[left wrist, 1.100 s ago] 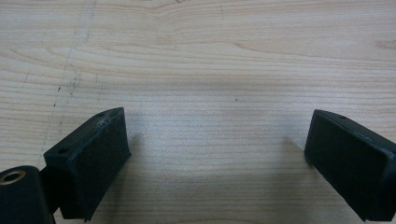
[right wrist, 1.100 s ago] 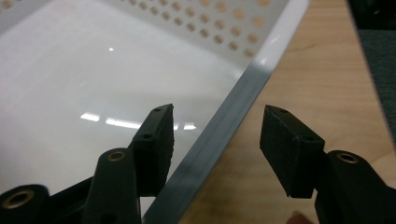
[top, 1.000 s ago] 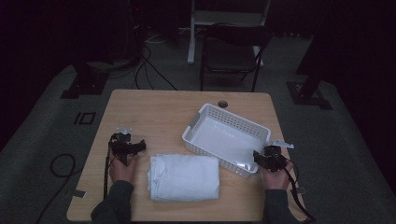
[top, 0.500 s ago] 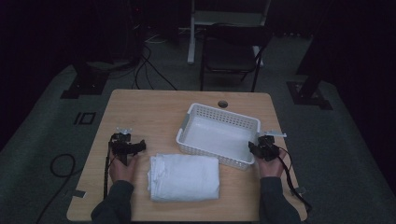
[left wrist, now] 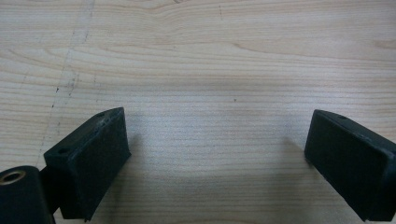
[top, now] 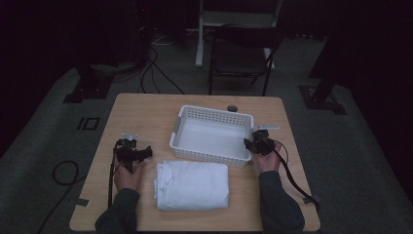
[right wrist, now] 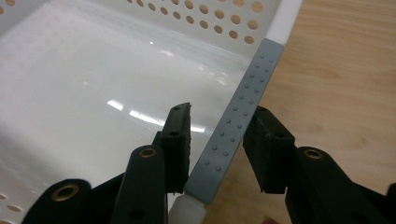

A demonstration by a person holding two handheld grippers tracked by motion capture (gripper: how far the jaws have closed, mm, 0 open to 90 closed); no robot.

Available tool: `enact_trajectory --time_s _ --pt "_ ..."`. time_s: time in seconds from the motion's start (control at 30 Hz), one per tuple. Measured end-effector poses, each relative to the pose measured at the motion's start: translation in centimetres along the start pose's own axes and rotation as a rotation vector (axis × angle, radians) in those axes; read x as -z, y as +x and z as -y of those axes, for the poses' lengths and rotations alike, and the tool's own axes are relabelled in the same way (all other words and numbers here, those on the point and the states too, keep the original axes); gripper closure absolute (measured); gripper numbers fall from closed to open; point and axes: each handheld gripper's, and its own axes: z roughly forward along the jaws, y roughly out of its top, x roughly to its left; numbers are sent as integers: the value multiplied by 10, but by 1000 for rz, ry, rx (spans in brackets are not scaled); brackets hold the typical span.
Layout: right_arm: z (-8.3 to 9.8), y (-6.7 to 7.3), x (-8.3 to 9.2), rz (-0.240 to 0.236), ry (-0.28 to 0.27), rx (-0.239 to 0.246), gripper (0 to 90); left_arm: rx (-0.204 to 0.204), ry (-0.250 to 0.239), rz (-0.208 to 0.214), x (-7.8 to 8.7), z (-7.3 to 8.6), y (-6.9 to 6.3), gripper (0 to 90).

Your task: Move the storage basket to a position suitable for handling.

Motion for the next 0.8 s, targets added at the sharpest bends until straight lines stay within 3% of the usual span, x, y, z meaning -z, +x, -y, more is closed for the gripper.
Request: enact_trajectory --time_s 0.47,0.8 --pt "-23 6 -24 -74 -5 63 616 -1 1 -1 0 0 0 59" --pt "-29 12 -32 -107 -8 106 613 1 0 0 0 0 0 59"
